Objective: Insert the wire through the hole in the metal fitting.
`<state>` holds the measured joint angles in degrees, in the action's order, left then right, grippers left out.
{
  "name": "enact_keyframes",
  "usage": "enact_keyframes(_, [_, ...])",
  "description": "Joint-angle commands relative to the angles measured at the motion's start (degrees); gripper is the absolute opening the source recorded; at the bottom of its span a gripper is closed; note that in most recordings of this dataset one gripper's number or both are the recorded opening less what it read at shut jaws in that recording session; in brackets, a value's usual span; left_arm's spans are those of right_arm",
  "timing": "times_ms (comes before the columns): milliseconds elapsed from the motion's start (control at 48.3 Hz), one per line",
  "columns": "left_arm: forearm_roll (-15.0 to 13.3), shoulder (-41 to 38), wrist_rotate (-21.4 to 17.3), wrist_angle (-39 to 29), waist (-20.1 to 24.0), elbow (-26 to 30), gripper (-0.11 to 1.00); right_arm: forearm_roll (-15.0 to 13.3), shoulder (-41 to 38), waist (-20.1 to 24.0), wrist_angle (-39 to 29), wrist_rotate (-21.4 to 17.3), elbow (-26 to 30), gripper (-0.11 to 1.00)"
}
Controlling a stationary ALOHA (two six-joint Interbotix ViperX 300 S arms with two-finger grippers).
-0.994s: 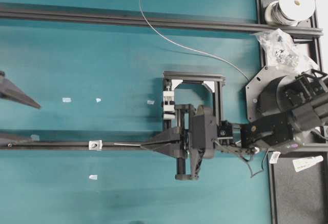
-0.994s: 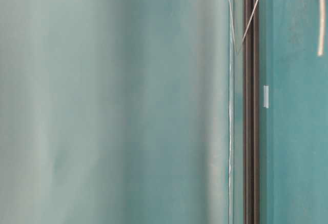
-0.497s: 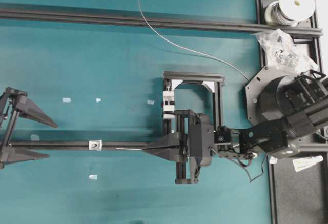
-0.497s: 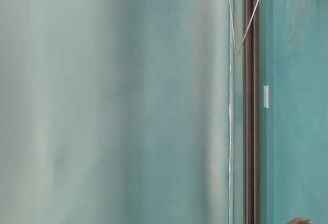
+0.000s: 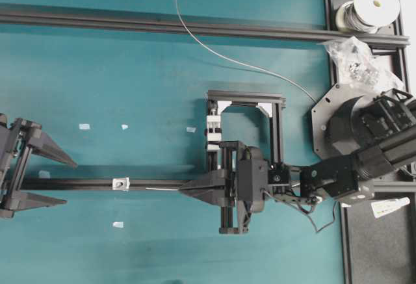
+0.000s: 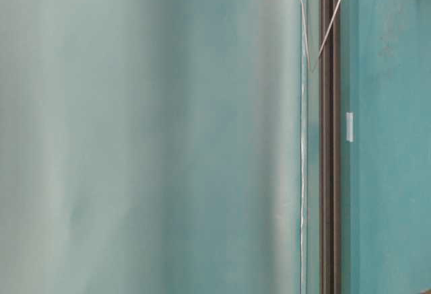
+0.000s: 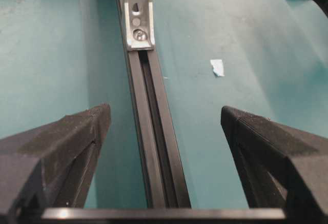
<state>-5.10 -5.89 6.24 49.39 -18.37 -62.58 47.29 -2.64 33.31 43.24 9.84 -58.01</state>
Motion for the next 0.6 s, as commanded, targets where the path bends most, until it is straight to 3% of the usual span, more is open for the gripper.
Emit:
enact_keyframes(0, [-0.09, 0.44, 0.09, 0.53, -0.26, 0.53, 0.79, 0.09, 0.53, 0.26, 0.62, -0.09, 0.79, -0.01])
enact_keyframes(580, [0.18, 0.44, 0.0, 0.53, -0.26, 0.7, 0.79, 0.18, -0.35, 0.26, 0.62, -0.18, 1.05, -0.01])
